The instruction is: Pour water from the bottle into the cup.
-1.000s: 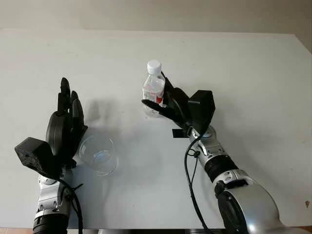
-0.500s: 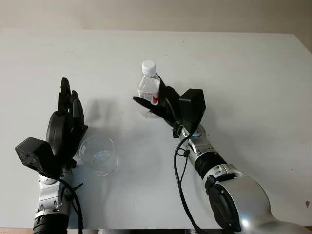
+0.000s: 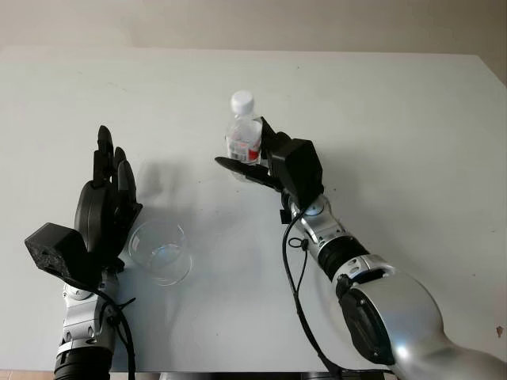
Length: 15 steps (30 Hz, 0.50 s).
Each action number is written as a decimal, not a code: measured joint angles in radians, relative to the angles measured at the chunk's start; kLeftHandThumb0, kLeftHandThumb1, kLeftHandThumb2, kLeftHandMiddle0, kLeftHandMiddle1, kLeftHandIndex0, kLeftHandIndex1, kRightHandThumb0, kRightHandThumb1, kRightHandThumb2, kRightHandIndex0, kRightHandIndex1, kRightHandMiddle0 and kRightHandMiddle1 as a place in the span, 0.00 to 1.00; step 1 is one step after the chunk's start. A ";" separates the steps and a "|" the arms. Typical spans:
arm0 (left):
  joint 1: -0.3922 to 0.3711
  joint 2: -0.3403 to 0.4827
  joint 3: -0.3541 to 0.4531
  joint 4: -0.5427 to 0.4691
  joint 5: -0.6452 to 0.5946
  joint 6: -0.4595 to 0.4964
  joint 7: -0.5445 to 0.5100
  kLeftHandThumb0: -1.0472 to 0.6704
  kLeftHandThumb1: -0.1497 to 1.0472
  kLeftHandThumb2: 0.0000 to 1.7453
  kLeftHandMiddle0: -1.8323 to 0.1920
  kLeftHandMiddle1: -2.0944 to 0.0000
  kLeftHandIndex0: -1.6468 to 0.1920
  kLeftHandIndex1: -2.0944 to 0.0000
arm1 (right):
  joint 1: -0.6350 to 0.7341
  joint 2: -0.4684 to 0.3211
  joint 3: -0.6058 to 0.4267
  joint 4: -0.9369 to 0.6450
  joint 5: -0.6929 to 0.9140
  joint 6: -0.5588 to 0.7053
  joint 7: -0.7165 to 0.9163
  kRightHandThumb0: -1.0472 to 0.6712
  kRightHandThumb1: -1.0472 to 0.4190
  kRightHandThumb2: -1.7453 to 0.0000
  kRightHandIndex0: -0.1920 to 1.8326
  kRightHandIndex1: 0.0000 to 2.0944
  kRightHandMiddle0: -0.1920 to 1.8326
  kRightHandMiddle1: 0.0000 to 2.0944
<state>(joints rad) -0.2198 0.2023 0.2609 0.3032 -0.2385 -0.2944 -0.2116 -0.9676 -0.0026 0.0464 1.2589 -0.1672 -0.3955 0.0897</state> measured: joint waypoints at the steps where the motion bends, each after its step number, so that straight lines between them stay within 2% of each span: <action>1: -0.001 -0.001 0.000 0.001 0.000 0.000 0.000 0.14 1.00 0.35 1.00 1.00 1.00 1.00 | -0.003 -0.003 0.005 0.000 -0.004 0.000 0.016 0.41 0.11 0.97 0.49 1.00 0.36 1.00; 7: -0.013 -0.005 -0.006 0.009 0.008 0.000 0.008 0.14 1.00 0.35 1.00 1.00 1.00 1.00 | -0.010 -0.016 0.018 0.000 -0.018 -0.010 0.078 0.41 0.10 0.97 0.49 1.00 0.41 1.00; 12: -0.016 -0.006 -0.006 0.011 0.008 0.000 0.008 0.14 1.00 0.35 1.00 1.00 1.00 1.00 | -0.010 -0.015 0.033 0.000 -0.036 -0.020 0.061 0.39 0.03 0.97 0.54 1.00 0.56 1.00; 15: -0.016 -0.007 -0.006 0.011 0.008 0.000 0.009 0.14 1.00 0.35 1.00 1.00 1.00 1.00 | -0.011 -0.014 0.041 -0.001 -0.044 -0.024 0.048 0.44 0.00 0.93 0.58 1.00 0.60 1.00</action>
<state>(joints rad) -0.2355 0.1953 0.2549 0.3140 -0.2304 -0.2945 -0.2025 -0.9783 -0.0170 0.0870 1.2581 -0.2110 -0.4199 0.1372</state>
